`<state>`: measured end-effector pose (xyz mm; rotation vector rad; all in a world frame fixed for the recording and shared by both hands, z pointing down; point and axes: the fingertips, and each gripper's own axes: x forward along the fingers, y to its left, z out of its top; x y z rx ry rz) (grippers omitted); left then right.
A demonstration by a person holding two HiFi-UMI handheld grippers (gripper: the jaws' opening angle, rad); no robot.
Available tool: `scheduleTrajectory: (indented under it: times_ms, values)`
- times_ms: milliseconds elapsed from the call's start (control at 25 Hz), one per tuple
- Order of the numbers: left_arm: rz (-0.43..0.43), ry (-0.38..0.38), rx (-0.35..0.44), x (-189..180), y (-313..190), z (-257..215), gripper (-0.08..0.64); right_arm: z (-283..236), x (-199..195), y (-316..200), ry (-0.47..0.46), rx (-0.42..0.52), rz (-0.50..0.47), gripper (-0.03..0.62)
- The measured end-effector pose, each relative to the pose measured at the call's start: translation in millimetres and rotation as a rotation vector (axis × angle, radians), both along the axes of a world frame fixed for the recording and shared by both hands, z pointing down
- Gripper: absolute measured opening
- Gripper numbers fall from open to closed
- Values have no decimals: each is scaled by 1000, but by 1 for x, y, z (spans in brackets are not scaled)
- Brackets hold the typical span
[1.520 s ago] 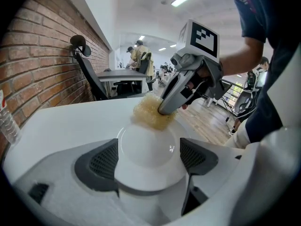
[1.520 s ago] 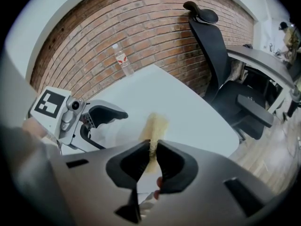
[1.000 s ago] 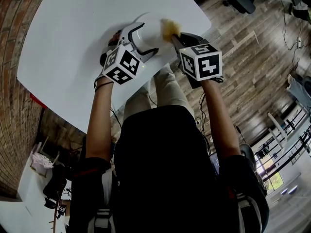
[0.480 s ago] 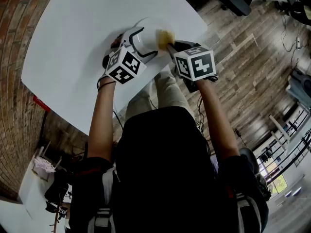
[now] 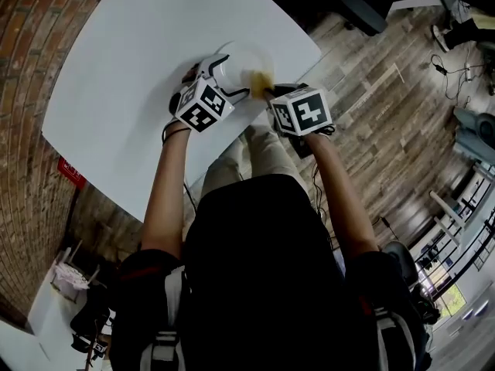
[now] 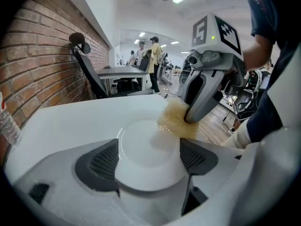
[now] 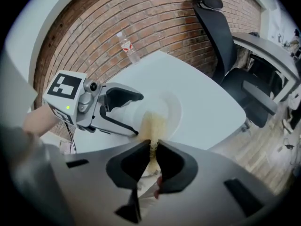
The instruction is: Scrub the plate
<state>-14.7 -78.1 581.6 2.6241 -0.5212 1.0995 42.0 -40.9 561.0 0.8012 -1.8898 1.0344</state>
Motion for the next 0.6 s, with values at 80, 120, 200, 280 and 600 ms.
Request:
scheduleTrajectory:
  times_ms: [80, 120, 200, 280, 600]
  values:
    - [-2, -6, 2, 0, -2, 1, 391, -1, -1, 5, 6, -9, -18, 41]
    - [-7, -4, -2, 0, -2, 0, 391, -1, -2, 8, 10, -11, -26, 41]
    - [-20, 4, -20, -3, 1, -1, 391, -4, -4, 13, 18, -11, -36, 41]
    - [-32, 14, -31, -7, 7, -5, 391, -7, -5, 19, 27, -6, -44, 41]
    - [-71, 59, 22, -11, 12, -44, 391, -24, -2, 30, 22, 30, -32, 41]
